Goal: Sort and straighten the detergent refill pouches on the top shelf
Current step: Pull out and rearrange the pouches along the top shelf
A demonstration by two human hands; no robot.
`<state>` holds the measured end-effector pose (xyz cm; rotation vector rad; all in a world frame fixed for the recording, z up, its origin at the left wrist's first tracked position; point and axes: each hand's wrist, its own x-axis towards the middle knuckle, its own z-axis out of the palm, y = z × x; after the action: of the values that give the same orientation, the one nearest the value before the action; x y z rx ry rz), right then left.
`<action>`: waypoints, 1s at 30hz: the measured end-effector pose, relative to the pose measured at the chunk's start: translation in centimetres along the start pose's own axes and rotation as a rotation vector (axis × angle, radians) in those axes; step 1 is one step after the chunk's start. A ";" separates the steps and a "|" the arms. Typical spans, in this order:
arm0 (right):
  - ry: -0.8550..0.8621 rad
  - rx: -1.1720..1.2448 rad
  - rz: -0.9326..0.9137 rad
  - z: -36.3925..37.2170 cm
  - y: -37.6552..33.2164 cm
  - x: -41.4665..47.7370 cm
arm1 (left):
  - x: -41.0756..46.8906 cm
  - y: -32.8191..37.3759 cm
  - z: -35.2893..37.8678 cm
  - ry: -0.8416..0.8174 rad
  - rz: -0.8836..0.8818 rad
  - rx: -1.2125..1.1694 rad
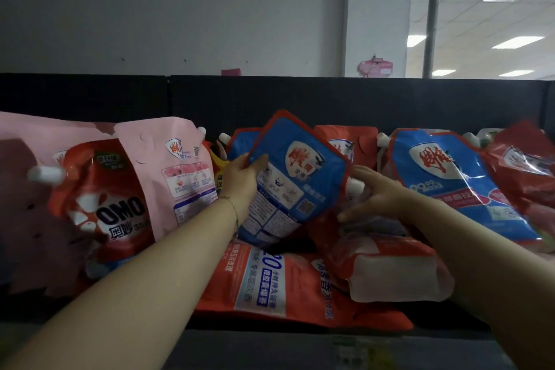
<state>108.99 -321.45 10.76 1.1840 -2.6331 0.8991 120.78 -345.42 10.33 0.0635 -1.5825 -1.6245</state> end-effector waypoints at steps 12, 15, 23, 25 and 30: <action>0.117 -0.362 0.036 2.2 -0.8 1.3 | 2.1 -3.5 1.2 0.151 -0.323 -0.151; 0.141 -0.429 0.034 2.7 -0.9 1.4 | 2.3 -2.2 -0.6 0.100 -0.182 0.357; 0.089 -0.668 0.010 4.3 -4.6 0.6 | -2.4 1.0 -2.2 -0.022 0.177 0.967; 0.094 -0.694 -0.019 4.5 -5.4 0.1 | -3.7 1.0 -2.5 -0.206 0.192 1.077; 0.238 -0.632 -0.258 5.6 -6.1 -2.6 | -8.9 2.0 -1.9 -0.753 0.341 1.161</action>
<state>115.81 -326.10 8.20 1.1135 -2.2371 0.1241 128.59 -341.49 7.12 -0.2213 -2.7384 -0.2721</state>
